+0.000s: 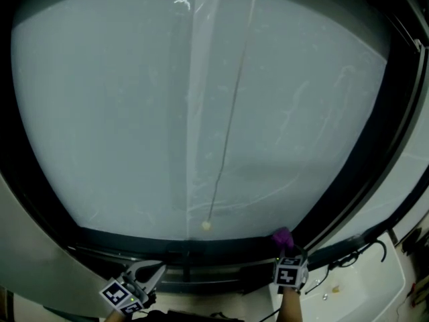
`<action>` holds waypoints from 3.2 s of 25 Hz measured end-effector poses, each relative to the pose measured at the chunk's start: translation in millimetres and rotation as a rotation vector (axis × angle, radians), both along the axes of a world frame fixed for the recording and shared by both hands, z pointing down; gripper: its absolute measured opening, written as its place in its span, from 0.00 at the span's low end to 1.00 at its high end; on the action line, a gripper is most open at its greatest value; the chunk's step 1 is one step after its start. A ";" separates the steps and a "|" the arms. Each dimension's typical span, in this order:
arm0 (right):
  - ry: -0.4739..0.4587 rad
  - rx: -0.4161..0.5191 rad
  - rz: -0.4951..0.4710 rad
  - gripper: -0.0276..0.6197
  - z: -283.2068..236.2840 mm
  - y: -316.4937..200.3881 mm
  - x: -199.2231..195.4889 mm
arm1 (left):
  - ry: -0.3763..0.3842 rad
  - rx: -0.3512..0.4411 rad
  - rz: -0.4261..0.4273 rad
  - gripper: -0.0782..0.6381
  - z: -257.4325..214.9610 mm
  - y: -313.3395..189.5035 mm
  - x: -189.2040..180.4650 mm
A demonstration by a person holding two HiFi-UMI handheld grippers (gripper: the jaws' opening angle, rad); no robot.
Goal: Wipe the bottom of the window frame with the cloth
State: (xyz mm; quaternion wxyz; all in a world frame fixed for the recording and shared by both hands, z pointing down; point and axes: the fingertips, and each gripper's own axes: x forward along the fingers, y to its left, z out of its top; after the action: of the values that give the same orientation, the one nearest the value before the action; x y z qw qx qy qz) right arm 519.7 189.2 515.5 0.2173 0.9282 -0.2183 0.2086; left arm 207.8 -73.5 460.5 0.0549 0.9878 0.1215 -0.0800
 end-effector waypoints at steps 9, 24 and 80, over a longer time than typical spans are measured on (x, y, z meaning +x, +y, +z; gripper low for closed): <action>-0.008 0.084 0.115 0.18 1.1 17.7 9.6 | 0.007 -0.007 0.009 0.10 0.0 -0.8 0.3; -0.034 0.101 0.222 0.18 9.0 50.9 3.2 | 0.015 -0.006 0.063 0.10 -2.9 5.6 -4.7; 0.156 0.577 0.152 0.17 -36.0 160.2 -192.5 | 0.107 -0.024 0.182 0.10 -44.4 75.4 18.8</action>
State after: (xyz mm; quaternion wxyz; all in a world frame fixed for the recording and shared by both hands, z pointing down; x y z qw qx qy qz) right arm 327.2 349.3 479.5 -0.0552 0.9784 -0.1814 0.0819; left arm 226.6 1.9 416.1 0.0670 0.9663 0.2127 -0.1288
